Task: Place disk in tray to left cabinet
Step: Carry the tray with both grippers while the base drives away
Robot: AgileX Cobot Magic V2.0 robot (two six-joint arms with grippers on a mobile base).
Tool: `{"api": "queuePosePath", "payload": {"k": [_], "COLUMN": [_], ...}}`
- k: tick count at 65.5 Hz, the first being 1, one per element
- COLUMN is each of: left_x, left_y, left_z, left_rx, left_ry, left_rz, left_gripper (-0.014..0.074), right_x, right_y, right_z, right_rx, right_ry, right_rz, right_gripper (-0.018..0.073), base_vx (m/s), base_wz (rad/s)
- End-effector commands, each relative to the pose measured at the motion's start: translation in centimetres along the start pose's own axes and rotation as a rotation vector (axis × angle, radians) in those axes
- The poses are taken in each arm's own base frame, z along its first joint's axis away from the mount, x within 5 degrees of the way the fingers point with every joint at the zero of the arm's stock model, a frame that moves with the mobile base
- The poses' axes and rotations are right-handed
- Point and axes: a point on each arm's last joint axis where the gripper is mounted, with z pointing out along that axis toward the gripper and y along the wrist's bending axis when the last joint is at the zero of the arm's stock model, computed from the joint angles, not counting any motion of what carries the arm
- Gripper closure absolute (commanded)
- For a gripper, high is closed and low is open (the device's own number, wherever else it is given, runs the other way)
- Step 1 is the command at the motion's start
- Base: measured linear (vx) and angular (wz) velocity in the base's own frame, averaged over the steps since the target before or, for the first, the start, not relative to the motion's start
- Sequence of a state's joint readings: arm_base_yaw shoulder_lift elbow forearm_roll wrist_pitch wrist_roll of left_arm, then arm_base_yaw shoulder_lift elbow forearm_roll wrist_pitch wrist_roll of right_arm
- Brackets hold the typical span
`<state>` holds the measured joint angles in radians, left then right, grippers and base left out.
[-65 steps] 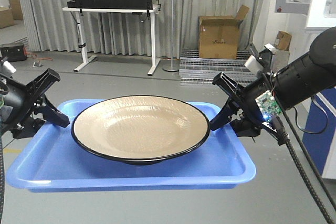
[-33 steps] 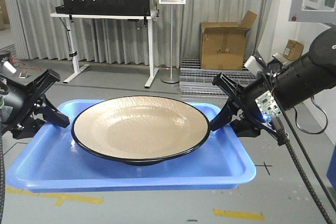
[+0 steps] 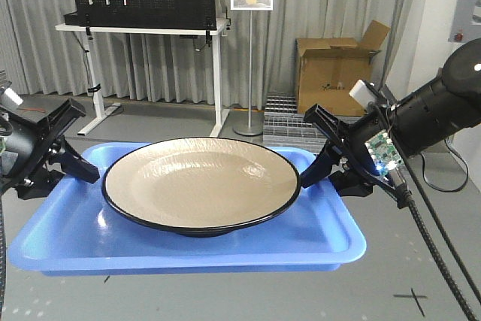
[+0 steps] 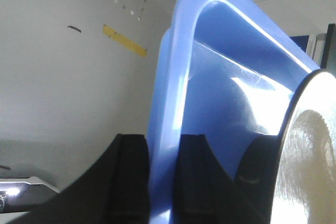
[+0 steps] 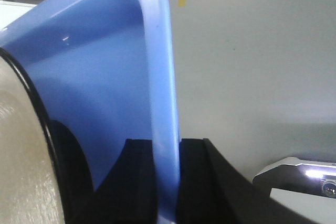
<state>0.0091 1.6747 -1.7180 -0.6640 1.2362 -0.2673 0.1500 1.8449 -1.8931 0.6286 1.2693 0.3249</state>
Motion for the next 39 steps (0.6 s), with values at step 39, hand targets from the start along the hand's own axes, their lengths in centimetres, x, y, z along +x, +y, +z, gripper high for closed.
{"api": "queuePosePath", "payload": {"k": [39], "left_x": [1.84], "left_y": [-3.89], "left_z": [-2.26], "left_rx": [0.221], "left_ry": [0.035], "left_rz": [-0.022], "left_gripper": [0.0596], "right_x": [1.6], "right_y": [4.02], "right_z": [-2.85], "right_rx": [-0.227], "right_ry": [-0.017], "right_rz": [-0.001], "right_gripper": [0.0561], "base_vx": [0.7], "base_wz": [-0.09]}}
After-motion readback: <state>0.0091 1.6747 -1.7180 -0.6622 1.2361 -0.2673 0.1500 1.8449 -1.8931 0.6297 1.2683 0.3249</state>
